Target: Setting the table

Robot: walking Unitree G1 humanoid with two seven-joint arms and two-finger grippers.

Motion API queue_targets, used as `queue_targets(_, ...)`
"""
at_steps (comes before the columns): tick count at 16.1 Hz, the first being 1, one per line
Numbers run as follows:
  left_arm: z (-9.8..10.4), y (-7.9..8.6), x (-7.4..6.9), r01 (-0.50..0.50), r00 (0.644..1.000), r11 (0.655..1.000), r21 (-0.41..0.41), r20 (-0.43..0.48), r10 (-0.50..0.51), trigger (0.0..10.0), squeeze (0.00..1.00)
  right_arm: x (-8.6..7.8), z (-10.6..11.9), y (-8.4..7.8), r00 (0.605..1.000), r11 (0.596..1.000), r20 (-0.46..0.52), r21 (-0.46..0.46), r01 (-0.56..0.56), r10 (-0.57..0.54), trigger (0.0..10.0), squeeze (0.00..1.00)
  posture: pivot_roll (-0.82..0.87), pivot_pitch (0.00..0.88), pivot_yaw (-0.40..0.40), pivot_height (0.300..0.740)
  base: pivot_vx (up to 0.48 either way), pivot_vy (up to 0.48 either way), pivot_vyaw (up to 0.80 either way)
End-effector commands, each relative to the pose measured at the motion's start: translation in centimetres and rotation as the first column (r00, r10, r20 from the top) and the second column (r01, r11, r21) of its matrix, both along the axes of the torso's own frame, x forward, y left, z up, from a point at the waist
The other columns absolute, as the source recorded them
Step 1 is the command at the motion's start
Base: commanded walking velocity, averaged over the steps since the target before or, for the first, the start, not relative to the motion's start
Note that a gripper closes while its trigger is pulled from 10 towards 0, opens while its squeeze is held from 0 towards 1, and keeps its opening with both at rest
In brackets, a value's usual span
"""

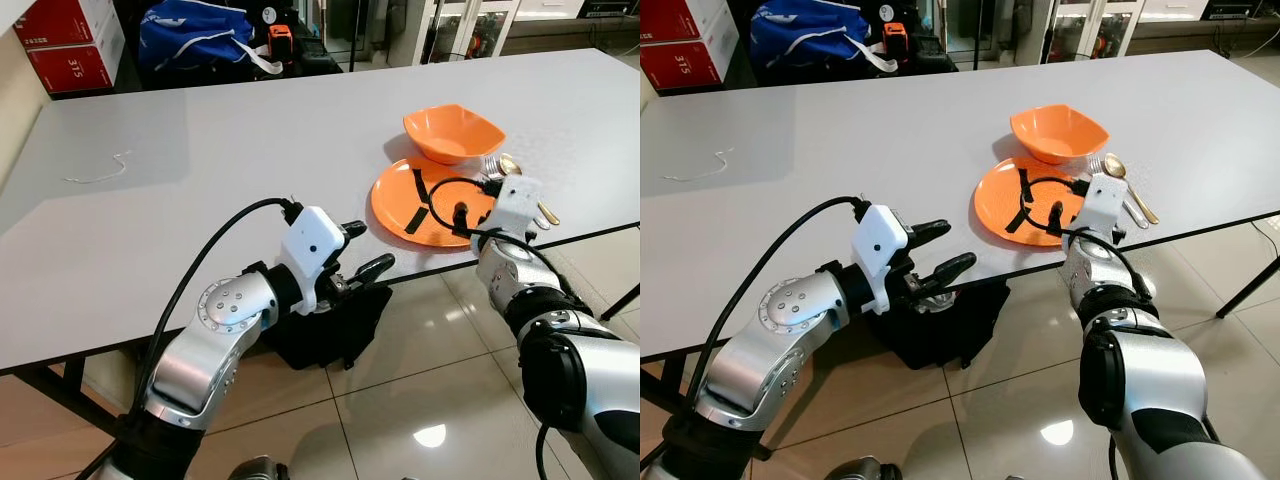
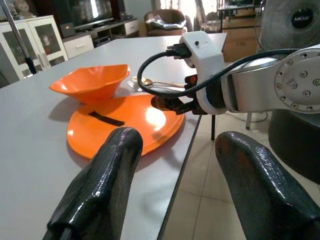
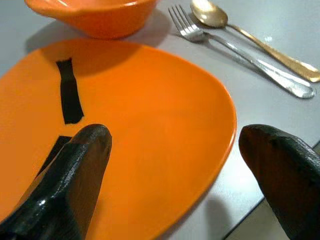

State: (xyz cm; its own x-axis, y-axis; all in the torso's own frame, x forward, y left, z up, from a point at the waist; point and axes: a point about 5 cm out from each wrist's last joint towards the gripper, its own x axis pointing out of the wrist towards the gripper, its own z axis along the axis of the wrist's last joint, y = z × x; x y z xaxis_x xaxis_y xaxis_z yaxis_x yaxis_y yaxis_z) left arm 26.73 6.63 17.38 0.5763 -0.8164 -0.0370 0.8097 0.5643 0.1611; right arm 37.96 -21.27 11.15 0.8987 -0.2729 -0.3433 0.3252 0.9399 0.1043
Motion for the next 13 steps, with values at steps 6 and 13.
queue_targets(6, 1.5, 1.1, 1.7, -0.202, 0.971, 0.979, -0.042, 0.126, 0.205, 10.0, 0.0, 1.4, 4.9, 0.9, 0.939, 0.992, 0.334, -0.112, -0.05, 0.085, 10.0, 0.0, 0.13, 0.0, 0.005, 0.74, 0.0, 0.0, 0.0)
queue_targets(13, 0.7, 6.1, 0.6, -0.513, 0.842, 0.857, -0.052, 0.16, 0.515, 10.0, 0.0, -6.1, 6.4, 7.3, 0.719, 0.891, 0.539, -0.157, -0.425, 0.438, 10.0, 0.0, 0.08, 0.008, 0.03, 0.74, 0.0, 0.19, 0.0)
